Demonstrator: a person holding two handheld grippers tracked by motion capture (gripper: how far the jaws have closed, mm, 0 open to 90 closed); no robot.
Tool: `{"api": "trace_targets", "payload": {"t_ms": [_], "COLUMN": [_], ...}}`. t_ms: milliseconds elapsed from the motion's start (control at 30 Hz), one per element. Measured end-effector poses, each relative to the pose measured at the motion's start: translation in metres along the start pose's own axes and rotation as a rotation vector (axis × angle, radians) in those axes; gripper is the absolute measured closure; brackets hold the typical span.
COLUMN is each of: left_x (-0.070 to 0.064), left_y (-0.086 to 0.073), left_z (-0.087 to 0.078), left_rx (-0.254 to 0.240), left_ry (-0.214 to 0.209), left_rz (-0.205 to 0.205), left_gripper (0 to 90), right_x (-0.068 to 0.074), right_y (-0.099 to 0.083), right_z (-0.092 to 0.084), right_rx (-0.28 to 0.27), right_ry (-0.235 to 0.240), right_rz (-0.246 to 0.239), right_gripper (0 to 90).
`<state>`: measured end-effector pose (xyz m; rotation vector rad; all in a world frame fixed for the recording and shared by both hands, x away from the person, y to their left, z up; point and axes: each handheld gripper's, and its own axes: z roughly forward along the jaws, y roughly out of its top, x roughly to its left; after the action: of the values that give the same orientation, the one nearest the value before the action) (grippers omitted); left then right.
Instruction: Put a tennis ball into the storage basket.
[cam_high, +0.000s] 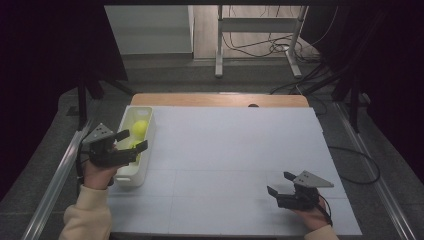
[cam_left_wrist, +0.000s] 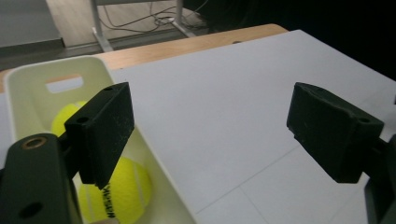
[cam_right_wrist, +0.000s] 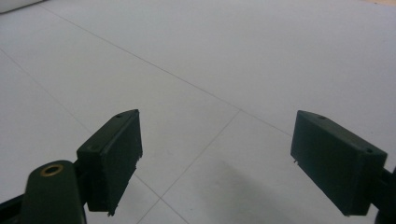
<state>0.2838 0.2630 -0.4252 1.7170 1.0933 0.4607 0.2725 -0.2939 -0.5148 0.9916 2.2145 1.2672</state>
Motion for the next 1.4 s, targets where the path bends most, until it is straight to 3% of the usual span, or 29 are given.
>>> {"api": "trace_targets", "payload": {"t_ms": [400, 667, 1400], "left_x": [-0.015, -0.035, -0.074], "left_y": [-0.014, -0.025, -0.065], "left_z": [0.003, 0.006, 0.024], "left_rx": [-0.012, -0.002, 0.081], "left_ry": [-0.071, -0.106, -0.226], "left_rz": [0.014, 0.056, 0.131], "left_gripper": [15.7, 15.6, 16.3], "right_x": [0.001, 0.006, 0.010], "right_y": [-0.003, -0.002, -0.008], "right_z": [-0.005, -0.008, -0.018], "right_rx": [0.002, 0.000, -0.003], "right_ry": [-0.010, -0.005, -0.006], "right_rz": [-0.004, -0.009, 0.007], "right_gripper": [17.2, 17.1, 17.1]}}
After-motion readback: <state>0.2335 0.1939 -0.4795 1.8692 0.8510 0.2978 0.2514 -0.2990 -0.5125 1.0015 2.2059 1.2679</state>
